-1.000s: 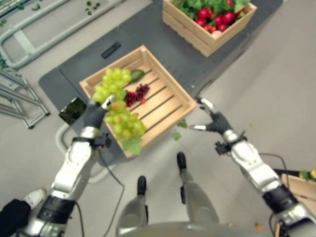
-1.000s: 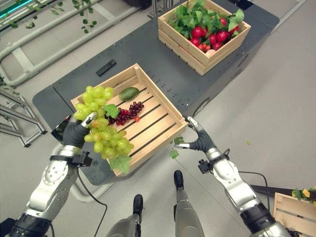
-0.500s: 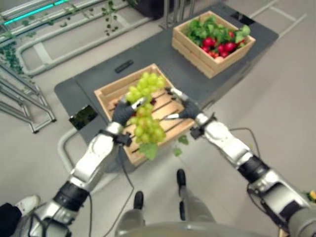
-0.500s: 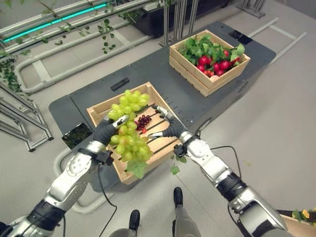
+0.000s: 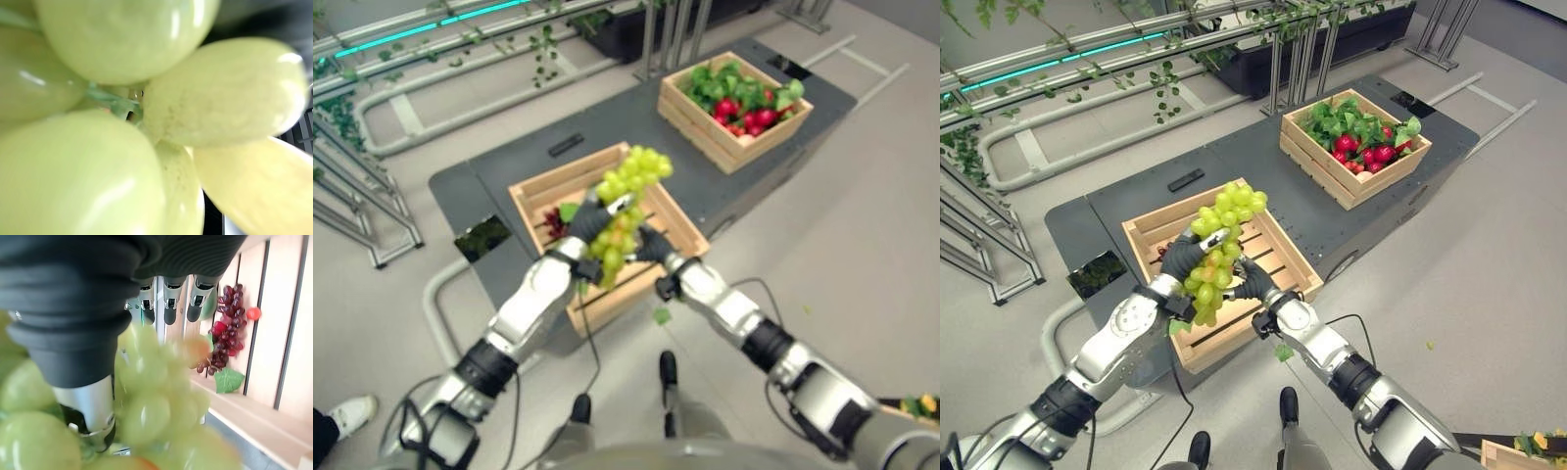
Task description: Pick up the fruits from the basket on one side to the basket on the other side
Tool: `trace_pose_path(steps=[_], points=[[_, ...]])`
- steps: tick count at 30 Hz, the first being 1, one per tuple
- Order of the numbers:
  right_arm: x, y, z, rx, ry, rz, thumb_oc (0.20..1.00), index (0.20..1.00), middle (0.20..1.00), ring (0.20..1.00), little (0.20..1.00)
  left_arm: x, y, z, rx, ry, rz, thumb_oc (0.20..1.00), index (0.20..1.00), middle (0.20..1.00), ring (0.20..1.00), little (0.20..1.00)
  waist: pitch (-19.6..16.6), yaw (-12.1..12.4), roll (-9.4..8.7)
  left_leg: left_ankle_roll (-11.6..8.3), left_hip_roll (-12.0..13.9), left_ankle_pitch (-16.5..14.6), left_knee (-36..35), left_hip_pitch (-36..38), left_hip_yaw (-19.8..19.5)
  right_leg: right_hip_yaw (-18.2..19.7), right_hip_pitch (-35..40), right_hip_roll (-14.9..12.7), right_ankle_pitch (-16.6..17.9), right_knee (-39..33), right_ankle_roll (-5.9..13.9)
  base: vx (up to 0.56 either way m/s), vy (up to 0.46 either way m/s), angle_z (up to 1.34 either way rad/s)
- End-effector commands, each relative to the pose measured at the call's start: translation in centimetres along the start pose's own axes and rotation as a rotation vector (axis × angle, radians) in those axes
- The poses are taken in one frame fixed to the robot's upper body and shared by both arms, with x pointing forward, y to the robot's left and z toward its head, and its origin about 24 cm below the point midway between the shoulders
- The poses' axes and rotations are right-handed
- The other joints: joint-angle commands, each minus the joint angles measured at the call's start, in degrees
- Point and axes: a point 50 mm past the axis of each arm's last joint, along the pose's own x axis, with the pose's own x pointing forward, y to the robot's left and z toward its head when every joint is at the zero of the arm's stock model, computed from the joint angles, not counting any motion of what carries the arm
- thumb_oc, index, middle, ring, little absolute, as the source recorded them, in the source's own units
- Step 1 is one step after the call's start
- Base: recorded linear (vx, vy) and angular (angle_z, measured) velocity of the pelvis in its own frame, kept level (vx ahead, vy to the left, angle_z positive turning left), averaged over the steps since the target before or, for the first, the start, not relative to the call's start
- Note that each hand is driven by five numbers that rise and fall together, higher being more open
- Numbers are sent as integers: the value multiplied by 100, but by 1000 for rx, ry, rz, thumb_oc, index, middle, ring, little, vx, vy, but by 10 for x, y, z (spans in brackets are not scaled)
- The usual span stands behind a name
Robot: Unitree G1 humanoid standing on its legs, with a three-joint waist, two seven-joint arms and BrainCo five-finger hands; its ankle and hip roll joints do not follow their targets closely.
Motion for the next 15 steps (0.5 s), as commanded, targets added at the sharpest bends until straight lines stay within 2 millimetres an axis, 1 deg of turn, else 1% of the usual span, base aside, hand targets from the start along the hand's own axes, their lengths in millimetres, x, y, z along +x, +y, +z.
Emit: trace_pose_path(steps=[1,4,9,11,15], points=[[9,15,17,114,-83,40,1000,1000,1000,1000,1000,26,-22,37,-4,-173,-98,200,200,200,200,200,-307,122,63,484,-399,-10,-311,-329,-255,0,326,131,-766,44,427,14,-1,4],[7,19,12,180,-68,44,1000,1000,1000,1000,1000,30,-24,37,-4,-174,-95,200,200,200,200,200,-342,109,49,480,-398,-16,-315,-312,-251,3,335,134,-764,45,429,0,0,0],[1,20,6,220,-68,50,1000,1000,1000,1000,1000,32,-18,37,39,-174,-73,200,200,200,200,200,-381,78,31,471,-380,-26,-326,-294,-235,9,345,147,-778,39,434,0,0,0],[-8,17,-3,227,-59,32,1000,1000,1000,1000,1000,32,-9,36,74,-171,-29,200,200,200,200,200,-417,33,26,462,-361,-33,-334,-277,-227,20,363,154,-797,34,431,15,-5,0],[-24,-1,-3,155,-86,-30,1000,1000,1000,1000,1000,25,12,32,115,-154,53,200,200,200,200,200,-453,-37,37,452,-341,-50,-339,-261,-206,34,370,161,-811,30,437,0,0,0]])
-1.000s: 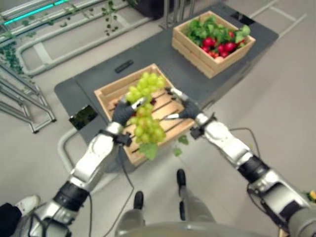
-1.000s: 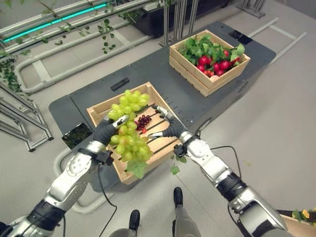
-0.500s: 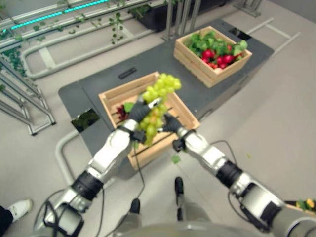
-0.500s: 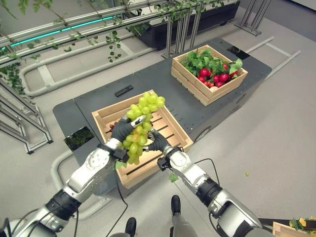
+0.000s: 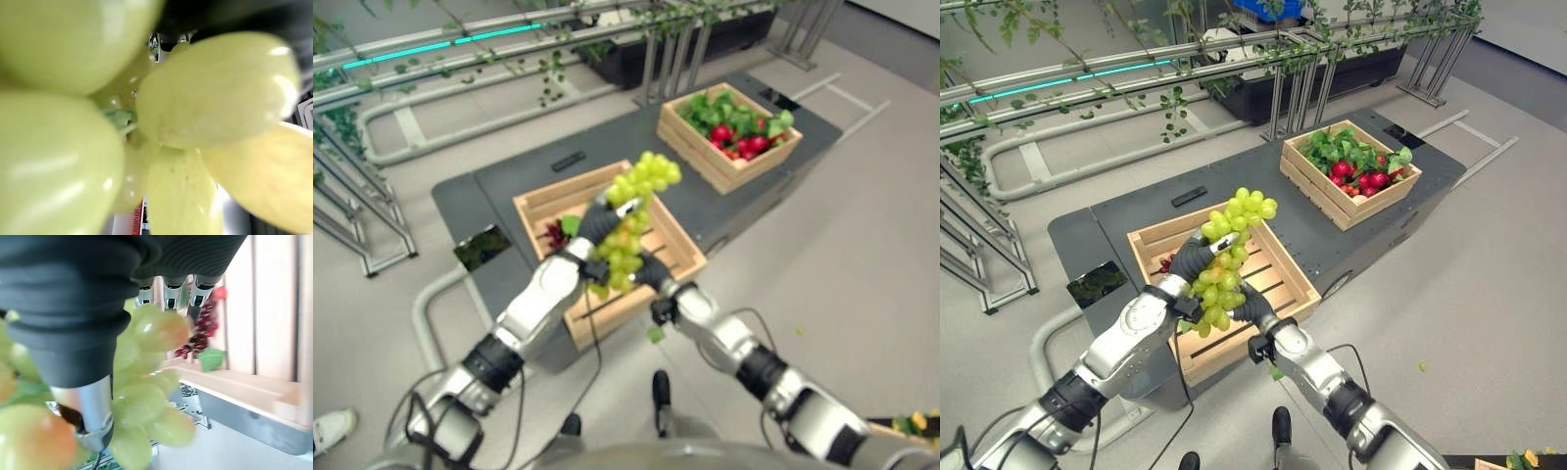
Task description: Pick up the fruits from the basket on one side to the basket on the other side
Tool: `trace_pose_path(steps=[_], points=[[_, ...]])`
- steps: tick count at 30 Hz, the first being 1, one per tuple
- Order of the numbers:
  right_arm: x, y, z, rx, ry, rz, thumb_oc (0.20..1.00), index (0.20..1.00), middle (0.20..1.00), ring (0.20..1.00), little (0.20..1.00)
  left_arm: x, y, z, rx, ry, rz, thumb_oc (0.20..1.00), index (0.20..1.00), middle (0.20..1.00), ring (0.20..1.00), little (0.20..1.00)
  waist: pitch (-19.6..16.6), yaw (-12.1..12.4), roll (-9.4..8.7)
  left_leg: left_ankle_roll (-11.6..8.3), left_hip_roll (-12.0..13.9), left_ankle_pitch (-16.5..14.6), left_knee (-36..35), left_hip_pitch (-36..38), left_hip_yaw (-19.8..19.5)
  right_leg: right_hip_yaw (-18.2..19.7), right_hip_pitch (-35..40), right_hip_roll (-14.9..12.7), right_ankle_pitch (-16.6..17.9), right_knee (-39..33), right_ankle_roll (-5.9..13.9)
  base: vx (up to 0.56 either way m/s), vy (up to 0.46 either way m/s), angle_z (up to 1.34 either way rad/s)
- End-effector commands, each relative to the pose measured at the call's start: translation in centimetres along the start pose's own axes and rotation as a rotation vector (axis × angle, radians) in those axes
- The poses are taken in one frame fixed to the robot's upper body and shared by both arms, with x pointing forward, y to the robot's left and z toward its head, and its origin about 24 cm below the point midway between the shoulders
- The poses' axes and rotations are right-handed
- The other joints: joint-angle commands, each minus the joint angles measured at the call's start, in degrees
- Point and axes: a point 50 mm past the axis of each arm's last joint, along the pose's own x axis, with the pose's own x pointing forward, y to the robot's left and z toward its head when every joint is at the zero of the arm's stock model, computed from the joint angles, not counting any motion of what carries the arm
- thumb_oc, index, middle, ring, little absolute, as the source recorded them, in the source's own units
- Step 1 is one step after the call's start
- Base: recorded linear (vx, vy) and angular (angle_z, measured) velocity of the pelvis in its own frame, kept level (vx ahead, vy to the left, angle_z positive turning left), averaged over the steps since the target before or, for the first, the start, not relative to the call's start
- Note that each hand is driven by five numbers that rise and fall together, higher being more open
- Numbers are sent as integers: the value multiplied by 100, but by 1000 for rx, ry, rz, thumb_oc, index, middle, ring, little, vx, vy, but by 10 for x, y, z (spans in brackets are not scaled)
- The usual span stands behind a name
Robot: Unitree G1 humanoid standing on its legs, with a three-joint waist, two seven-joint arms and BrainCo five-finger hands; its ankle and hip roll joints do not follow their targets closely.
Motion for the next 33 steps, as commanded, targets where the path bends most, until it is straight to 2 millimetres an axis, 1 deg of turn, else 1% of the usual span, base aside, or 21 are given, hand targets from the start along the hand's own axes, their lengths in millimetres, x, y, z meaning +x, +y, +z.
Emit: trace_pose_path(steps=[1,5,8,9,11,15,20,23,25,28,30,31,32,33], points=[[-2,-12,49,-82,-223,-23,1000,1000,1000,1000,1000,17,9,42,33,-200,39,200,200,200,200,200,-82,-32,265,422,-299,19,-449,-250,-202,32,331,199,-751,27,432,0,0,0],[-20,-34,58,-152,-273,-104,1000,1000,1000,1000,1000,-1,32,30,32,-160,129,200,200,200,200,200,-145,-64,257,415,-272,-2,-444,-244,-184,36,346,209,-779,22,432,20,-7,-5],[-29,-46,61,-172,-288,-127,1000,1000,1000,1000,1000,-10,43,26,40,-144,167,200,200,200,200,200,-186,-76,233,407,-263,-10,-444,-231,-190,44,356,227,-800,22,425,6,-4,-1],[-30,-46,61,-172,-287,-126,1000,1000,1000,1000,1000,-10,43,26,40,-143,167,200,200,200,200,200,-190,-77,236,407,-263,-11,-445,-230,-191,44,357,227,-801,22,425,0,0,0],[-40,-59,63,-168,-294,-152,1000,1000,1000,1000,1000,-16,51,23,54,-130,189,200,200,200,200,200,-219,-89,195,393,-244,-15,-454,-220,-203,32,377,234,-819,22,419,0,0,0],[-54,-74,65,-160,-299,-165,1000,1000,1000,1000,1000,-26,60,20,61,-113,217,200,200,200,200,200,-260,-94,140,380,-224,-18,-472,-202,-208,24,385,240,-816,22,421,0,0,0],[-66,-81,64,-145,-290,-145,1000,1000,1000,1000,1000,-30,61,19,73,-101,199,200,200,200,200,200,-287,-116,85,377,-219,-17,-484,-212,-233,31,369,252,-815,22,421,0,0,0],[-70,-82,63,-131,-287,-132,1000,1000,1000,1000,1000,-30,60,18,72,-98,189,200,200,200,200,200,-299,-134,68,381,-221,-16,-486,-217,-237,42,365,255,-814,22,423,0,0,0],[-70,-81,63,-120,-287,-128,1000,1000,1000,1000,1000,-29,58,18,72,-100,182,200,200,200,200,200,-303,-138,55,385,-222,-14,-484,-222,-235,55,359,260,-811,22,421,0,0,0],[-65,-79,60,-94,-281,-118,1000,1000,1000,1000,1000,-24,53,17,63,-101,165,200,200,200,200,200,-316,-143,43,392,-222,-18,-483,-213,-223,79,364,262,-809,22,419,0,0,0],[-55,-72,54,-64,-245,-73,1000,1000,1000,1000,1000,-17,45,18,53,-105,134,200,200,200,200,200,-329,-128,32,394,-232,-20,-478,-209,-225,92,372,265,-805,22,418,0,0,0],[-42,-61,49,-15,-204,19,1000,1000,1000,1000,1000,-9,36,19,43,-110,86,200,200,200,200,200,-331,-104,13,391,-233,-23,-472,-203,-233,86,380,263,-809,22,409,0,0,0],[-42,-61,50,-15,-206,20,1000,1000,1000,1000,1000,-9,36,19,44,-111,86,200,200,200,200,200,-324,-107,14,391,-233,-24,-472,-202,-234,85,382,263,-810,22,409,0,0,0],[-36,-57,50,-12,-195,48,1000,1000,1000,1000,1000,-4,30,20,41,-113,61,200,200,200,200,200,-335,-96,7,390,-235,-27,-471,-195,-240,86,387,263,-812,22,406,0,0,0]])
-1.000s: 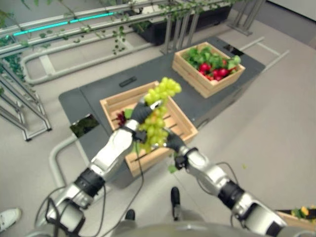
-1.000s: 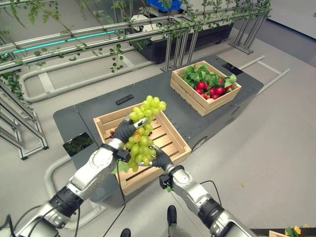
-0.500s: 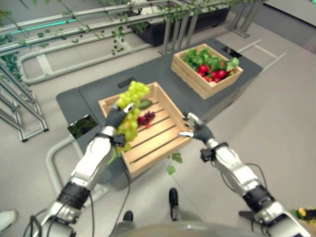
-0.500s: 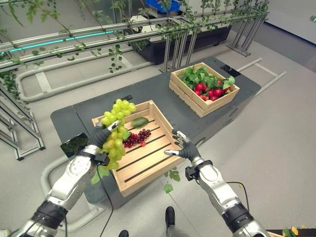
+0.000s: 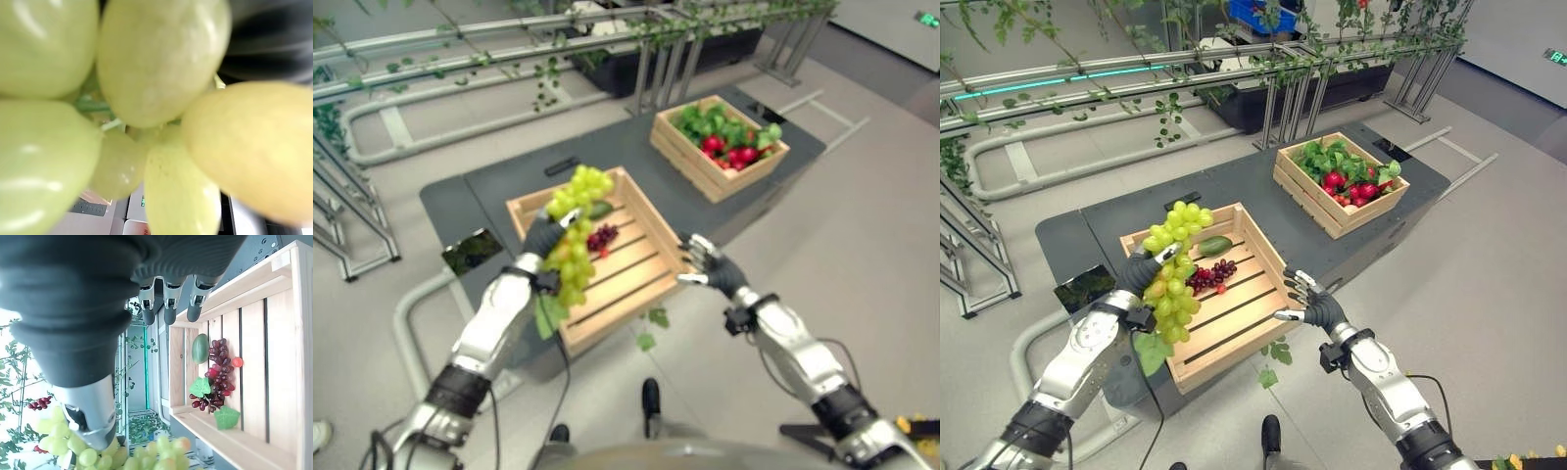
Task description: Pick up the fruits from the basket on one side to the basket on the other side
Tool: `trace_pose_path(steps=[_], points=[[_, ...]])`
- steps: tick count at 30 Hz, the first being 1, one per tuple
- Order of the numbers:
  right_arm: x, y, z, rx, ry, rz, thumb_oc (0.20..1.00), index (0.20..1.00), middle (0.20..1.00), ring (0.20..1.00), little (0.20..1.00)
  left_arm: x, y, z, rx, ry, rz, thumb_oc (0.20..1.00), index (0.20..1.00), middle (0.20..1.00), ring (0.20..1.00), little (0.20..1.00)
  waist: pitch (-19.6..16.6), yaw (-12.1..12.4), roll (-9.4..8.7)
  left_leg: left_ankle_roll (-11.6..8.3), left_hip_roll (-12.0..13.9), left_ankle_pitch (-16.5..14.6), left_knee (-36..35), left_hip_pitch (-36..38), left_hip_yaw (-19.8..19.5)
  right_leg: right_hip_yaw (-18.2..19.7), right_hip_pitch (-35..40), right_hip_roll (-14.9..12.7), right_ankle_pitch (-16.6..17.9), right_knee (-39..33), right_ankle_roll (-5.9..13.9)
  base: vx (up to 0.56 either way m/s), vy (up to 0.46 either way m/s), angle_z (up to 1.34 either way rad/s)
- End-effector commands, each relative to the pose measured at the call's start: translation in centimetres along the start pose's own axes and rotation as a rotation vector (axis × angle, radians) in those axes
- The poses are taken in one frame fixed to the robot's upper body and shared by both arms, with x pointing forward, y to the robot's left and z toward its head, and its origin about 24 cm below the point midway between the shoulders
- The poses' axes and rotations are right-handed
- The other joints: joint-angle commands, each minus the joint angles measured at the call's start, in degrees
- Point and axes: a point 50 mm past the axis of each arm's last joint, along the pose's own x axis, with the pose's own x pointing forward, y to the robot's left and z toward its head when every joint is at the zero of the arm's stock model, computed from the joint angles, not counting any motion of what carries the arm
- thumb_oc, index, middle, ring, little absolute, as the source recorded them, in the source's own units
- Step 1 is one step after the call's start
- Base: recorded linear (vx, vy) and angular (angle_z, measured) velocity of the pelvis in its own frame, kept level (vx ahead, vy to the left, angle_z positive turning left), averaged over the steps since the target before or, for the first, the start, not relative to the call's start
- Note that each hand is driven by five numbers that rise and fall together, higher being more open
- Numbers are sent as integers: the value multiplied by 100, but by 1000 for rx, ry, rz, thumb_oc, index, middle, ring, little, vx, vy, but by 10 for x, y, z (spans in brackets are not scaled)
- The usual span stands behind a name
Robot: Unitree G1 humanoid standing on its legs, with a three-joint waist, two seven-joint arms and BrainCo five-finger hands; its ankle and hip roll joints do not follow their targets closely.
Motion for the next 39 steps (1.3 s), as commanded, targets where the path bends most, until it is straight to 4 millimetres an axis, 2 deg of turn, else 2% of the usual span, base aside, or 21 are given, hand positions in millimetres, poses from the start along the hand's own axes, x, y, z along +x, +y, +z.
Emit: trace_pose_path(steps=[1,4,5,7,8,12,14,21,39], points=[[25,10,32,47,-99,122,1000,1000,1000,1000,1000,29,-29,42,10,-199,-132,200,200,200,200,200,-115,-57,312,373,-243,7,-437,-218,-240,21,399,248,-803,23,352,0,0,0],[42,17,37,52,-96,152,1000,1000,1000,1000,1000,39,-44,48,-10,-210,-189,200,200,200,200,200,-103,-24,307,369,-256,12,-430,-217,-253,3,417,252,-804,23,344,0,0,0],[42,17,37,52,-96,152,1000,1000,1000,1000,1000,39,-44,48,-10,-210,-189,200,200,200,200,200,-101,-24,307,369,-256,12,-430,-216,-253,3,418,252,-804,23,344,0,0,0],[54,25,38,92,-94,157,1000,1000,1000,1000,1000,47,-58,52,-28,-217,-236,200,200,200,200,200,-110,1,314,368,-266,17,-426,-211,-266,-17,424,249,-798,23,344,0,0,0],[54,25,38,91,-95,157,1000,1000,1000,1000,1000,47,-58,52,-28,-217,-236,200,200,200,200,200,-104,2,313,368,-266,17,-426,-210,-267,-17,426,249,-798,23,344,0,0,0],[70,43,43,138,-103,206,1000,1000,1000,1000,1000,56,-81,55,-65,-211,-312,200,200,200,200,200,-108,30,338,374,-274,18,-421,-202,-299,-49,443,245,-805,23,341,0,0,0],[74,47,44,156,-106,211,1000,1000,1000,1000,1000,58,-87,55,-80,-205,-326,200,200,200,200,200,-107,37,340,375,-281,16,-418,-199,-305,-59,455,242,-809,23,339,0,0,0],[80,58,54,146,-150,210,1000,1000,1000,1000,1000,63,-96,58,-88,-212,-337,200,200,200,200,200,-92,62,351,366,-281,14,-404,-212,-321,-109,475,241,-828,23,328,0,0,0],[88,74,60,168,-170,208,1000,1000,1000,1000,1000,59,-112,56,-165,-207,-350,200,200,200,200,200,-14,148,324,357,-277,-18,-417,-185,-403,-228,535,260,-911,23,291,5,-4,3]])
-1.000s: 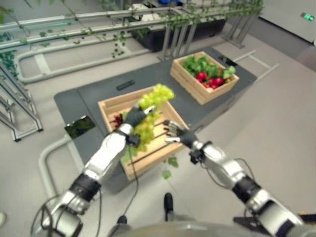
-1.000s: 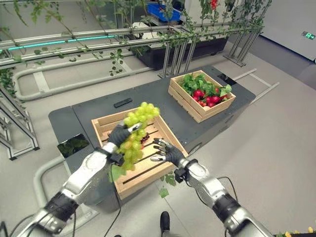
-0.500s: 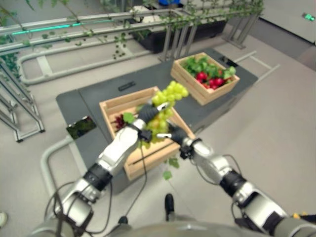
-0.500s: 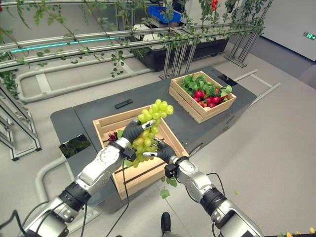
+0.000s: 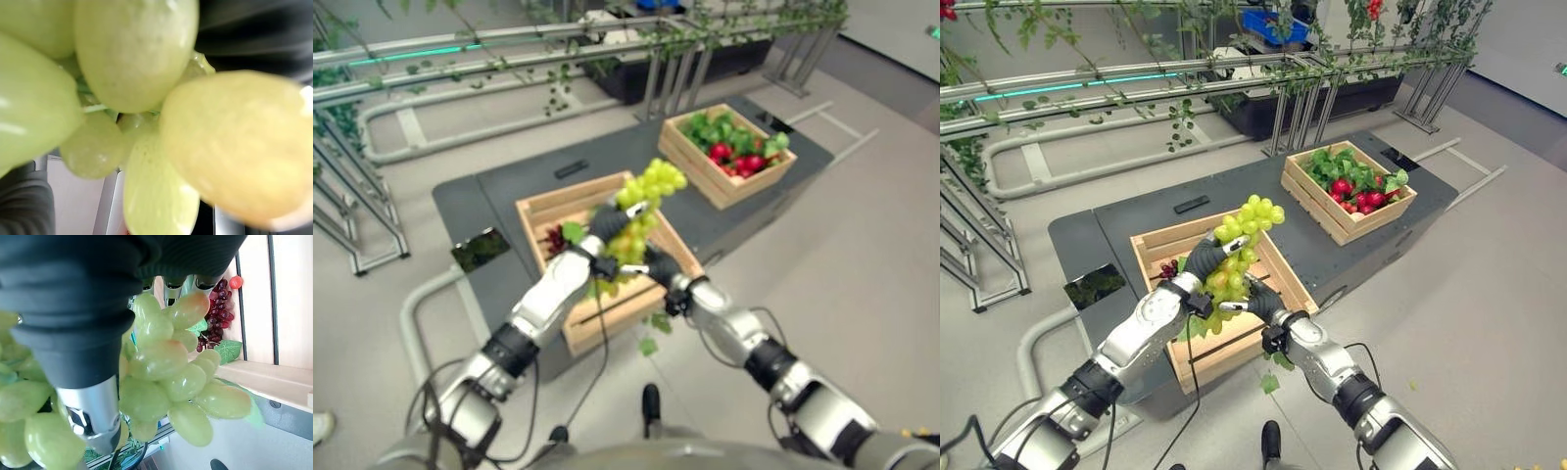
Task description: Pick up the fruits from the basket on one side to the basket on the other side
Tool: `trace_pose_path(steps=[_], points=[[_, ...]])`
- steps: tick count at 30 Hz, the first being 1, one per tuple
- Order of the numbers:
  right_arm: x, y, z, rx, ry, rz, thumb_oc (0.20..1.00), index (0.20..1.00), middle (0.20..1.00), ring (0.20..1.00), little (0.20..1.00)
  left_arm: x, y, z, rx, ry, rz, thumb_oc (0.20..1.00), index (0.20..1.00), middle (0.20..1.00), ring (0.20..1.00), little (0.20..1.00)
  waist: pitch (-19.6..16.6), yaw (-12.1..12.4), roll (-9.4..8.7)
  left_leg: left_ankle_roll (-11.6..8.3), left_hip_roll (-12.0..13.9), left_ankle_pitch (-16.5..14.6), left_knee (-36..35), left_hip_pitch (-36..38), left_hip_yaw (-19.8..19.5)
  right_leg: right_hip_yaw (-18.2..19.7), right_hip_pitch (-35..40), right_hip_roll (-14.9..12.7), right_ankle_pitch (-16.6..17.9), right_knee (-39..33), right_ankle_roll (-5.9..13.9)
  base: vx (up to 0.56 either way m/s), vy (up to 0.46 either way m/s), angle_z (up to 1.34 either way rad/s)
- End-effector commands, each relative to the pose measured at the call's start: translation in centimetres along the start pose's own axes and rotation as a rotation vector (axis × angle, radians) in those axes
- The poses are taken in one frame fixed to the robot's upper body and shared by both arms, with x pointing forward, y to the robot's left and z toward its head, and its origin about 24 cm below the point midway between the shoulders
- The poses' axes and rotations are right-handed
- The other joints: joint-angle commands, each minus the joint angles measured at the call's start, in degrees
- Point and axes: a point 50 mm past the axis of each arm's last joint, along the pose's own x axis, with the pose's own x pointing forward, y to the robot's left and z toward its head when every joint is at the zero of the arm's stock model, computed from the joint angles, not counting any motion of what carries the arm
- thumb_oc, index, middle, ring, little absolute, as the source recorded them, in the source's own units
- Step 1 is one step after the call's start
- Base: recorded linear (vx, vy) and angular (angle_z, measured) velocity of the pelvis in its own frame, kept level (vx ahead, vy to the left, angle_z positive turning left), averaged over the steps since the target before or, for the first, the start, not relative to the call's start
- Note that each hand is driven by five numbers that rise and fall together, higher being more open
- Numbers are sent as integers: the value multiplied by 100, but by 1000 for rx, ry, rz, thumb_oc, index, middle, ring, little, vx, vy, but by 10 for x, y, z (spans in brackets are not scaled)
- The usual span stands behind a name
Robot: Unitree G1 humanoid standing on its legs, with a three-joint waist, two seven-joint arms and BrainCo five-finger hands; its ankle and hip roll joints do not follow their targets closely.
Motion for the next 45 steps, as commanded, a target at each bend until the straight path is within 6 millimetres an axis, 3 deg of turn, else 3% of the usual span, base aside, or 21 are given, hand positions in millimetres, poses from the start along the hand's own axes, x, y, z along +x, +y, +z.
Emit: trace_pose_path(steps=[1,12,19,20,22,36,37,38,39,40,41,42,45], points=[[24,25,60,-18,-226,94,1000,1000,1000,1000,1000,27,-36,42,-87,-192,-113,200,200,200,200,200,42,99,280,389,-282,4,-594,-62,-225,-80,495,271,-875,23,351,0,0,0],[33,44,61,32,-256,112,1000,1000,1000,1000,1000,27,-59,43,-156,-200,-177,200,200,200,200,200,52,154,337,398,-296,-18,-603,-51,-245,-104,529,258,-917,23,347,1,0,0],[33,51,56,95,-281,96,1000,1000,1000,1000,1000,27,-61,43,-166,-203,-166,200,200,200,200,200,45,148,368,402,-290,-28,-617,-39,-246,-111,551,248,-934,23,346,0,0,0],[32,53,56,106,-286,99,896,896,896,896,896,27,-61,42,-171,-201,-163,200,200,200,200,200,45,144,370,400,-285,-29,-618,-40,-242,-114,548,242,-934,23,350,0,0,0],[31,53,53,118,-288,81,200,200,200,200,200,26,-61,40,-176,-196,-154,200,200,200,200,200,44,135,376,401,-286,-31,-620,-39,-244,-115,545,239,-928,23,351,0,0,0],[28,50,45,134,-274,50,200,200,200,200,200,22,-56,35,-186,-183,-125,200,200,200,200,200,13,114,356,412,-287,-57,-633,1,-234,-115,569,223,-921,23,357,0,0,0],[27,46,43,131,-269,33,200,200,200,200,200,21,-54,35,-184,-183,-117,325,325,325,325,325,6,106,352,414,-288,-65,-632,11,-230,-128,577,220,-920,23,361,0,0,0],[27,45,42,128,-267,29,200,200,200,200,200,21,-54,34,-182,-182,-116,514,514,514,514,514,3,104,352,414,-286,-66,-634,13,-226,-131,577,219,-919,23,362,0,0,0],[26,43,41,128,-264,22,200,200,200,200,200,20,-52,34,-181,-181,-111,576,576,576,576,576,-5,102,349,415,-286,-70,-633,18,-225,-125,578,217,-917,23,363,0,0,0],[25,41,40,130,-262,13,200,200,200,200,200,20,-51,33,-181,-182,-107,900,900,900,900,900,-9,97,347,415,-284,-70,-633,21,-222,-127,581,216,-919,23,364,0,0,0],[25,39,39,132,-261,5,200,200,200,200,200,19,-50,33,-182,-181,-105,900,900,900,900,900,-11,95,342,416,-284,-73,-632,22,-221,-126,579,216,-918,23,367,0,0,0],[24,39,39,135,-261,2,200,200,200,200,200,19,-50,33,-180,-180,-103,1000,1000,1000,1000,1000,-14,93,342,418,-286,-74,-634,24,-221,-128,577,217,-916,23,368,0,0,0],[23,34,37,147,-257,-18,200,200,200,200,200,17,-46,31,-174,-178,-86,1000,1000,1000,1000,1000,-18,87,331,426,-292,-78,-635,22,-214,-125,577,211,-906,23,373,0,0,0]])
